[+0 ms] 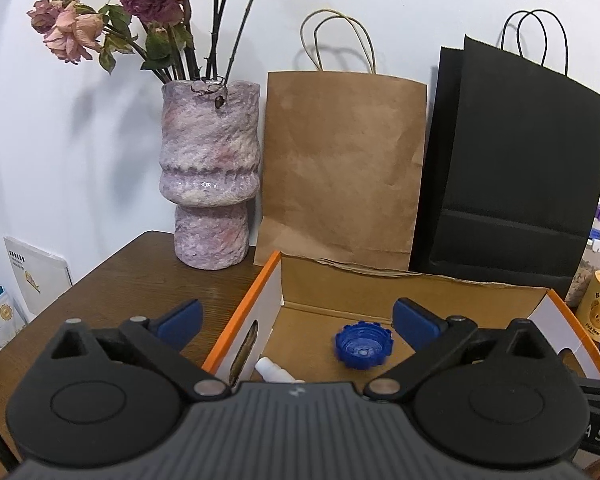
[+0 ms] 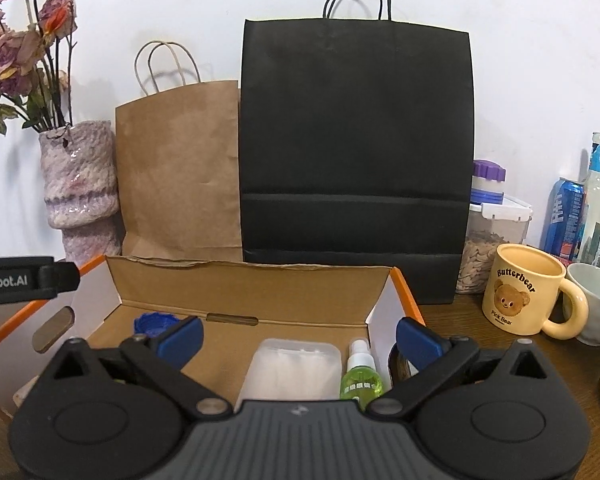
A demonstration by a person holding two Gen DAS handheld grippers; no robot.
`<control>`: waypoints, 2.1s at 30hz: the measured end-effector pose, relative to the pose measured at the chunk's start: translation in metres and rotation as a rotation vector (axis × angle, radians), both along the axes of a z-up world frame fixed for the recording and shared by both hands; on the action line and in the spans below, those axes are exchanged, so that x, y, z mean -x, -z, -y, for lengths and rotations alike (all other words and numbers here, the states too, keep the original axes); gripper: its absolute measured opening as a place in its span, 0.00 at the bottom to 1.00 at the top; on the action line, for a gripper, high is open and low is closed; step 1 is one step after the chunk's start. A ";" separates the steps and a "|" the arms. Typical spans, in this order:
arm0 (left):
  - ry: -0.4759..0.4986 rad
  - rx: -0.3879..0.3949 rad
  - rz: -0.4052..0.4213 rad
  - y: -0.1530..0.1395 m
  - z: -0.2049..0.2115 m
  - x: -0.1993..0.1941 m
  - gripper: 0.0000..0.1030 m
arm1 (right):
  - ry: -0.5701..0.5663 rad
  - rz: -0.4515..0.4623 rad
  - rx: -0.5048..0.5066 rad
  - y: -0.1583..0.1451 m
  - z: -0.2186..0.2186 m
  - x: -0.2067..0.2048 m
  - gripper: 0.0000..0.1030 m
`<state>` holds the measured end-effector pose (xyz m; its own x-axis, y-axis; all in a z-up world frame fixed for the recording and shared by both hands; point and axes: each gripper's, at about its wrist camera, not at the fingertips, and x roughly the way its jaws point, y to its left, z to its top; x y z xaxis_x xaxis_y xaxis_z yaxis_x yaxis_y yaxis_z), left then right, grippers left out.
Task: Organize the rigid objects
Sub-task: 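Withdraw both grippers from the box toward the cables and white caps, then grasp the black USB cable bundle with the left gripper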
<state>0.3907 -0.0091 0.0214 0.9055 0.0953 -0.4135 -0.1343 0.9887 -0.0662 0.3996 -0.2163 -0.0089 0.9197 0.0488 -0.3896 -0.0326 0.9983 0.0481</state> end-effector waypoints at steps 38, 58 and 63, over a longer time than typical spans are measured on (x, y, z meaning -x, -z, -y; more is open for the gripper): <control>0.030 -0.053 -0.068 0.025 -0.011 0.134 1.00 | -0.030 -0.048 0.065 0.016 0.027 0.147 1.00; 0.068 -0.095 -0.208 0.053 -0.012 0.187 1.00 | -0.022 -0.118 0.038 0.029 0.034 0.203 1.00; 0.073 -0.097 -0.241 0.060 -0.014 0.187 1.00 | -0.018 -0.131 0.033 0.031 0.035 0.208 1.00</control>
<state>0.2034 0.0048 -0.0389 0.7881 0.0829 -0.6099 -0.0625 0.9965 0.0546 0.1920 -0.2512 -0.0400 0.8600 0.0501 -0.5079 -0.0462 0.9987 0.0203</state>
